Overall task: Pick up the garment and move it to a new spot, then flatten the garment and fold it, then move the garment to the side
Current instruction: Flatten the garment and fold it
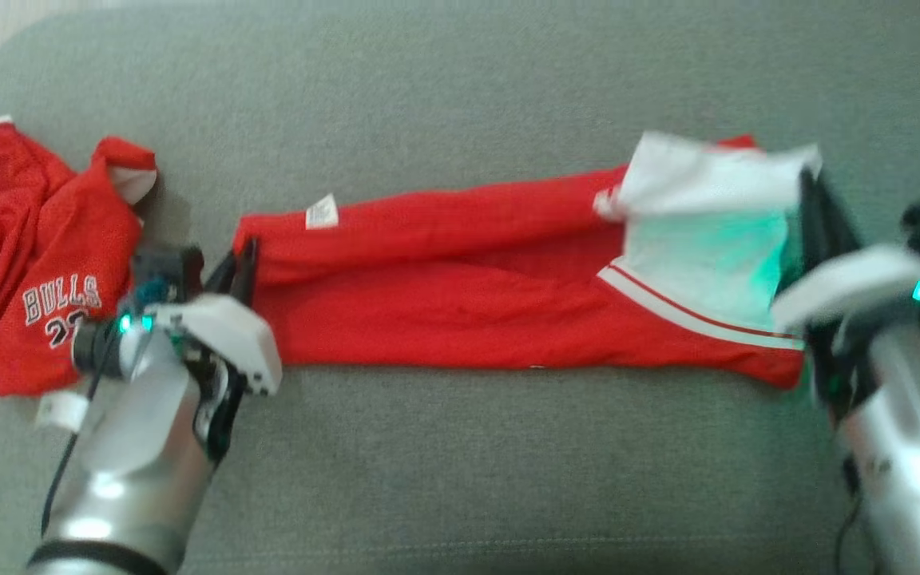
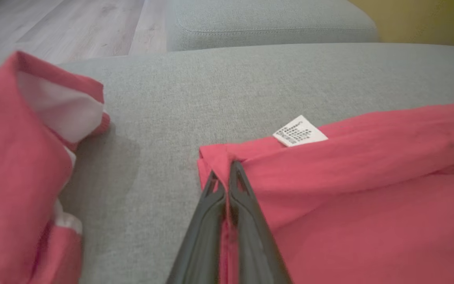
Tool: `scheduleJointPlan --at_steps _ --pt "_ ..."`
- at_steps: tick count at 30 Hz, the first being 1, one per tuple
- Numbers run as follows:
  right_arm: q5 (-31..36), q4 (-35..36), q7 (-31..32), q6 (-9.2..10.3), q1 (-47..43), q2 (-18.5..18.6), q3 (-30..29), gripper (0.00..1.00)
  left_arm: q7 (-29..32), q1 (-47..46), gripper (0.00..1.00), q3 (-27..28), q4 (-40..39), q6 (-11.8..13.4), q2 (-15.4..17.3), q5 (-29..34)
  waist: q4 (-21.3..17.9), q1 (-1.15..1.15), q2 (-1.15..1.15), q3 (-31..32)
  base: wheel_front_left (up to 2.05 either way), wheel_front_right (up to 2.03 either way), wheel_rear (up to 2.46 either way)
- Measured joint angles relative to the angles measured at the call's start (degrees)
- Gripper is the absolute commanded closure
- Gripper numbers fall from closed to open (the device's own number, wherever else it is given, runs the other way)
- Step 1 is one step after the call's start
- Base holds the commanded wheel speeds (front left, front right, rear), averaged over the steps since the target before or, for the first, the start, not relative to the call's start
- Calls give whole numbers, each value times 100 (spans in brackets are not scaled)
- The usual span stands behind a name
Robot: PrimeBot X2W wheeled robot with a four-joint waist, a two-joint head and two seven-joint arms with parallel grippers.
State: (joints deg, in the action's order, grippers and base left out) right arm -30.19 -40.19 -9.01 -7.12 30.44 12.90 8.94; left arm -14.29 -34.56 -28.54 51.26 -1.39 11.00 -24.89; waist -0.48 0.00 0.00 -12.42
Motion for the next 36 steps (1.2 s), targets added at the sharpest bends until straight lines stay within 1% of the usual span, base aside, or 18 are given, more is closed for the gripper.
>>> scheduleJointPlan --at_steps 4,7,8,9,10,11,15,18,21,23,29,36 --pt "-108 305 131 0 -757 -185 -94 100 0 375 100 91 -116 74 11 2 -112 0 0 146 0 0 0" --pt "-86 411 186 0 -1100 -331 -240 100 0 574 100 156 -191 149 16 2 -179 0 0 204 0 0 0" --pt "-45 424 196 0 -1163 -370 -276 100 0 626 90 174 -224 175 14 2 -192 0 0 216 0 0 0" --pt "-18 424 199 0 -1205 -422 -342 89 0 671 59 209 -259 201 8 2 -200 0 0 229 0 0 0" --pt "34 424 202 0 -1227 -475 -399 23 0 728 13 260 -321 253 5 3 -204 0 0 242 0 0 0" --pt "79 424 254 0 -1232 -510 -430 0 0 782 0 333 -411 311 -3 4 -204 0 0 251 0 0 0" --pt "226 436 255 0 -1231 -617 -612 0 0 1076 0 605 -878 626 -73 121 -156 0 0 305 0 0 0" --pt "347 441 255 0 -1232 -654 -750 0 0 1444 0 753 -1261 750 -202 234 -84 0 0 354 0 0 0" --pt "494 416 256 0 -1232 -669 -866 0 0 1827 0 831 -1569 755 -338 421 12 0 0 407 0 0 0" --pt "594 348 256 0 -1230 -677 -967 0 0 2037 0 942 -1774 802 -414 478 84 0 0 436 0 0 0" --pt "872 10 407 0 -1214 -686 -1189 0 0 2426 0 1167 -2112 802 -556 634 296 0 0 473 0 0 0" --pt "1241 -545 449 0 -1016 -650 -1590 0 0 2757 0 1277 -2291 687 -678 826 674 0 0 443 0 0 0"
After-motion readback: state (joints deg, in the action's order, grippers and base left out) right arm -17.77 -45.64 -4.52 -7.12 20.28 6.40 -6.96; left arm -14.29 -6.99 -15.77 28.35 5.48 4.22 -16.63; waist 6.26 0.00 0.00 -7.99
